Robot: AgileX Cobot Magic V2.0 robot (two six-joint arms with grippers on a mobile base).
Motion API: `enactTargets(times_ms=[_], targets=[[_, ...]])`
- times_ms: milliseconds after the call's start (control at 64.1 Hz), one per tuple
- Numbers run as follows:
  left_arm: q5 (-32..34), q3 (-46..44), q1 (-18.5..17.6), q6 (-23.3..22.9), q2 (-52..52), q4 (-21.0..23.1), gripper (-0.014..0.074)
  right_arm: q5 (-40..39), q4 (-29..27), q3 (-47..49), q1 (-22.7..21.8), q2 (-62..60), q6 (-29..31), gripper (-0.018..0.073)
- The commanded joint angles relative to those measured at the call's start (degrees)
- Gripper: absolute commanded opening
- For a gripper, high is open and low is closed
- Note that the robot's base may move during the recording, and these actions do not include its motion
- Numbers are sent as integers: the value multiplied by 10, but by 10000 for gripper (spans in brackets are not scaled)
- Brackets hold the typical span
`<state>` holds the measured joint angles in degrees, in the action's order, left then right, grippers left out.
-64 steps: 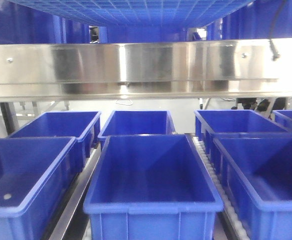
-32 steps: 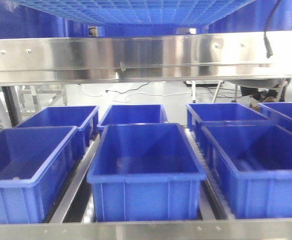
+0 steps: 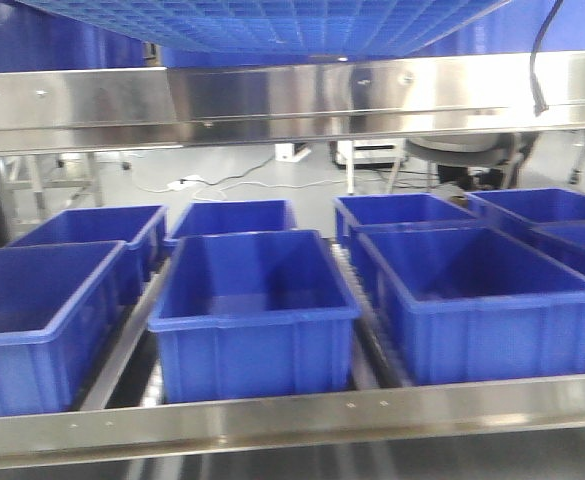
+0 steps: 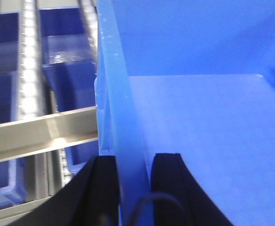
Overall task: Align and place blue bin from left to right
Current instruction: 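Drive the base away from the rack while holding the bin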
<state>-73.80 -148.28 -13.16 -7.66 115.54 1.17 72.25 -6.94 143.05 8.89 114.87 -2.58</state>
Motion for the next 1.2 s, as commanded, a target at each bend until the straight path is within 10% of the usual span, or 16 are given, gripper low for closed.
enactTargets(times_ms=[0, 1186], targets=[[38, -11, -15, 12, -23, 86, -111, -68, -29, 9, 5, -8, -9, -70], [38, -11, -15, 12, -23, 86, -111, -68, -29, 9, 5, -8, -9, -70]])
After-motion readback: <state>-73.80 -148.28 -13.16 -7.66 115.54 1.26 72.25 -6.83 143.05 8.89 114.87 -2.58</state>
